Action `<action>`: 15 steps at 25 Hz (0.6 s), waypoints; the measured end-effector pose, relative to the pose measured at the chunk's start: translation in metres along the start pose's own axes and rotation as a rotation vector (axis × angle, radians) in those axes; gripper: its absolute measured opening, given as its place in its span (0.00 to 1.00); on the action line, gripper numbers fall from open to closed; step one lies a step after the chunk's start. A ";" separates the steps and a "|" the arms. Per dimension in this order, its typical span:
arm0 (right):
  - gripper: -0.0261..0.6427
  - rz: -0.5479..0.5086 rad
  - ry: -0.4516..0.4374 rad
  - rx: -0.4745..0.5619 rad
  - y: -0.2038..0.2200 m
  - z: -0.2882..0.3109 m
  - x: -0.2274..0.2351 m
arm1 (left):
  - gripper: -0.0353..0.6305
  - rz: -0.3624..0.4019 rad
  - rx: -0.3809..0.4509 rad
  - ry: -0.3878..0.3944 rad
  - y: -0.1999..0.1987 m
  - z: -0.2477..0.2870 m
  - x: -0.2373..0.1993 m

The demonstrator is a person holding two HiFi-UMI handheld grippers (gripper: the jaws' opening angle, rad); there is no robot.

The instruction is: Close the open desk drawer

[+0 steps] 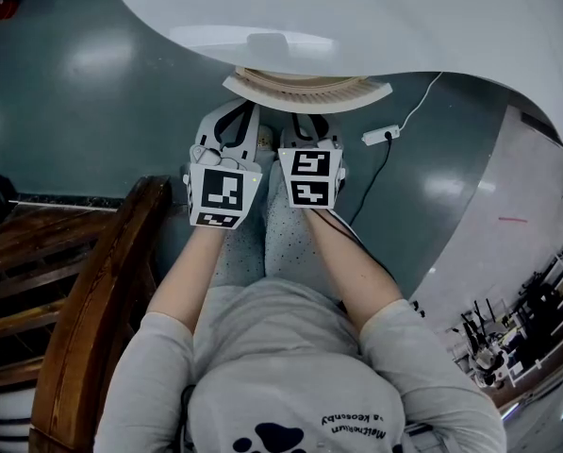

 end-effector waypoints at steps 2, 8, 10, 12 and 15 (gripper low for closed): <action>0.20 -0.001 0.001 0.000 -0.003 0.002 0.002 | 0.06 0.001 -0.002 0.002 -0.002 0.002 -0.002; 0.20 -0.001 0.002 -0.001 -0.009 0.006 0.005 | 0.06 -0.004 -0.003 0.001 -0.007 0.008 -0.007; 0.20 -0.001 0.000 0.000 -0.012 0.010 0.008 | 0.06 -0.006 -0.003 -0.001 -0.009 0.012 -0.009; 0.20 -0.002 -0.001 0.002 -0.015 0.012 0.008 | 0.06 -0.009 -0.001 -0.005 -0.011 0.014 -0.011; 0.20 -0.007 0.000 0.009 -0.020 0.014 0.009 | 0.06 -0.013 0.005 -0.013 -0.014 0.017 -0.016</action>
Point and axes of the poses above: the fingertips, and each gripper's own axes: z forward along the fingers, x to its right, y out of its underside, the point moved 4 cm from there along -z, backward along the fingers, and after that the axes turned 1 degree about x, right-handed, at the moved point
